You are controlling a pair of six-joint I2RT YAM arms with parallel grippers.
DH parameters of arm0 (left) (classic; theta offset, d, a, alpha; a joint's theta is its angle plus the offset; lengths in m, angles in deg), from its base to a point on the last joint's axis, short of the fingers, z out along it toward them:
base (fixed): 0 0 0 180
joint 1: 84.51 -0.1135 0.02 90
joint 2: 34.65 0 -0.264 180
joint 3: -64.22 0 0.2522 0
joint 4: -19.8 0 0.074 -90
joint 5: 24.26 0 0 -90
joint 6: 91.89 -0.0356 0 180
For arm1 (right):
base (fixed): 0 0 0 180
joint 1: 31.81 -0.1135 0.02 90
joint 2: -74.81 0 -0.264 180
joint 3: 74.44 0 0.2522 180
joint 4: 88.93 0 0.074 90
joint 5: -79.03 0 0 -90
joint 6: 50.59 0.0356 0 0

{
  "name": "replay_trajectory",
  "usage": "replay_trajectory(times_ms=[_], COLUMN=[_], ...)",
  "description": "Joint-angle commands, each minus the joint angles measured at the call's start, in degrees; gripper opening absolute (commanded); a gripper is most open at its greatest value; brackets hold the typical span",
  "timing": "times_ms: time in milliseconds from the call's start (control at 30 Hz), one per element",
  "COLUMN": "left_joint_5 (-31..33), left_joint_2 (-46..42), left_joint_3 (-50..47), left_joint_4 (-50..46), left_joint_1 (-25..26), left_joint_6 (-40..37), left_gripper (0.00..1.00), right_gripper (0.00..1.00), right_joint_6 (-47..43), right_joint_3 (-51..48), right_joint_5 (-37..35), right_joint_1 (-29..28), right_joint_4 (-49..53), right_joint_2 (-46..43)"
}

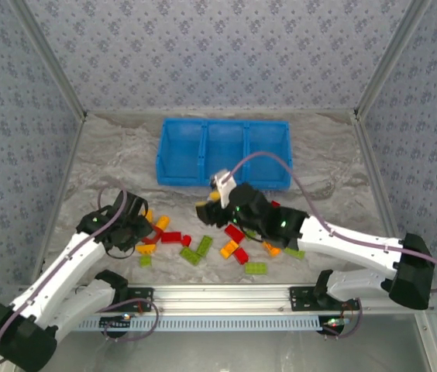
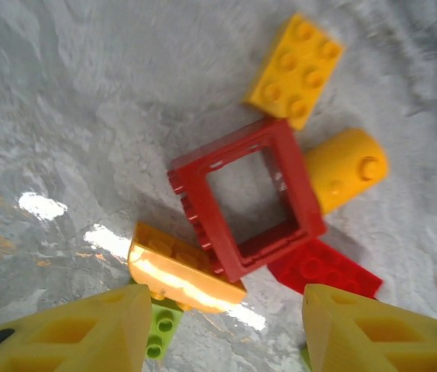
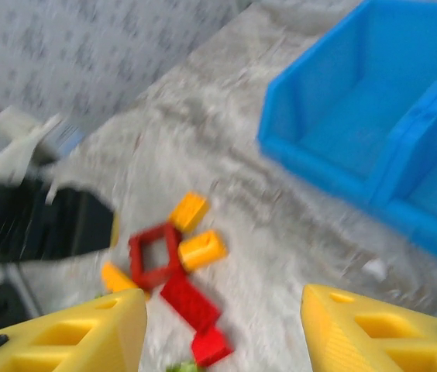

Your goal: Sort the legos into containers by color

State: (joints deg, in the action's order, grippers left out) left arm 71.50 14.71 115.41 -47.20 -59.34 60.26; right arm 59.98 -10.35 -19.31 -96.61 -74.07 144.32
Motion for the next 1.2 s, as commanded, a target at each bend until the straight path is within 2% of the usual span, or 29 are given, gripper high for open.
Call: replay_trajectory(times_ms=[0,67,200,500,833,1167], left_joint_5=[-5.84,-5.85,-6.2,-4.92,-4.0,-3.6], left_joint_2=[1.1,1.74,2.57,6.09,8.15,11.02], left_joint_3=[-1.95,-2.99,-4.67,-5.87,-7.2,-6.98], left_joint_4=[5.21,6.07,7.46,9.3,11.91,13.77], left_joint_1=[-3.08,-4.33,-5.8,-7.15,-7.15,-7.16], left_joint_6=[-1.27,-2.2,-3.04,-5.02,-4.58,-3.91], left_gripper=[0.54,0.53,0.48,0.41,0.38,0.3], right_gripper=[0.59,0.61,0.62,0.62,0.61,0.61], right_joint_6=[-5.25,-6.25,-5.07,-4.88,-3.9,-3.98], right_joint_3=[-6.93,-9.95,-9.96,-8.51,-7.6,-7.6], right_joint_5=[1.75,0.23,-1.27,-0.91,-0.8,-1.22], right_joint_1=[-5.7,-8.53,-10.31,-10.49,-10.72,-10.91], right_joint_4=[-15.26,-19.77,-18.49,-16.81,-17.8,-17.36], right_joint_2=[-2.1,-1.61,0.4,1.45,3.67,3.65])
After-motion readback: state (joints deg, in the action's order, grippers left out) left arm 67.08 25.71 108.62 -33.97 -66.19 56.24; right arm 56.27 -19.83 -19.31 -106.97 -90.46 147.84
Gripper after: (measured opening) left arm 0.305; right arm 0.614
